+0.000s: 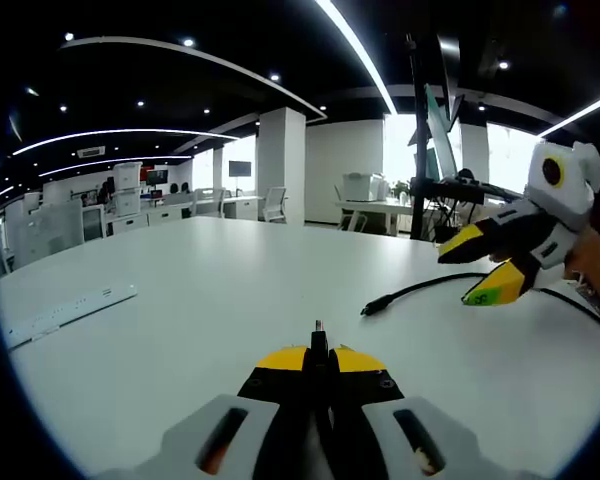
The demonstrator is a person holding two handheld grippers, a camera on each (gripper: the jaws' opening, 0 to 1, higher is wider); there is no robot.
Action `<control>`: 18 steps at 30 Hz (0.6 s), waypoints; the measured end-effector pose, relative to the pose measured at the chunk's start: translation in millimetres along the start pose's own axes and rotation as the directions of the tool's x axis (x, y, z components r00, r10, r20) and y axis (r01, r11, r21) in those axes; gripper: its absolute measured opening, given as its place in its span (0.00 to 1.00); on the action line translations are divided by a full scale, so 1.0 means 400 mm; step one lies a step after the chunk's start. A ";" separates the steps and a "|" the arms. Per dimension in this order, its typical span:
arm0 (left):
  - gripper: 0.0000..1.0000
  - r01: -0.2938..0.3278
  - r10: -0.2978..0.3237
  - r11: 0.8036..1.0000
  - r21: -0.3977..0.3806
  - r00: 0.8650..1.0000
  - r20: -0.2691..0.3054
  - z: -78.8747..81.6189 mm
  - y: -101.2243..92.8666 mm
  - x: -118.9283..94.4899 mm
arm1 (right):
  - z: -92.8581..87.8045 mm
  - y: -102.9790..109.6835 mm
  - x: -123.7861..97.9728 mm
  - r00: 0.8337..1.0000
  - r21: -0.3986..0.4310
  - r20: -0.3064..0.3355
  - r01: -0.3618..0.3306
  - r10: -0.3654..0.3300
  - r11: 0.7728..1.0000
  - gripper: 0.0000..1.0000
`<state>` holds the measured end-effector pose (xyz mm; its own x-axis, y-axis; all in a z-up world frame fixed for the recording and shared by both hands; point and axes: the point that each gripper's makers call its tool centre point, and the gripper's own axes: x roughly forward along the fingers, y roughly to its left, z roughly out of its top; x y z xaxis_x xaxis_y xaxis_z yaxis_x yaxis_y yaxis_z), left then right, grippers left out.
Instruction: Find the charging cable on the desk, coil it up and secure with Velcro.
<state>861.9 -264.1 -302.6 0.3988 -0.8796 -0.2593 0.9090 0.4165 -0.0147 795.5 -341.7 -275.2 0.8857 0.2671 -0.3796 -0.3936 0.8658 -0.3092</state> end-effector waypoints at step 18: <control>0.08 0.004 -0.004 1.000 0.001 1.000 0.000 0.001 0.003 -0.003 | -0.034 -0.022 0.108 0.985 0.022 -0.095 -0.141 0.143 0.990 0.25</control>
<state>862.3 -262.5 -302.1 0.3956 -0.8811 -0.2590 0.9105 0.4132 -0.0147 833.8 -343.5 -300.6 0.7931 0.3466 -0.5009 -0.5093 0.8283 -0.2333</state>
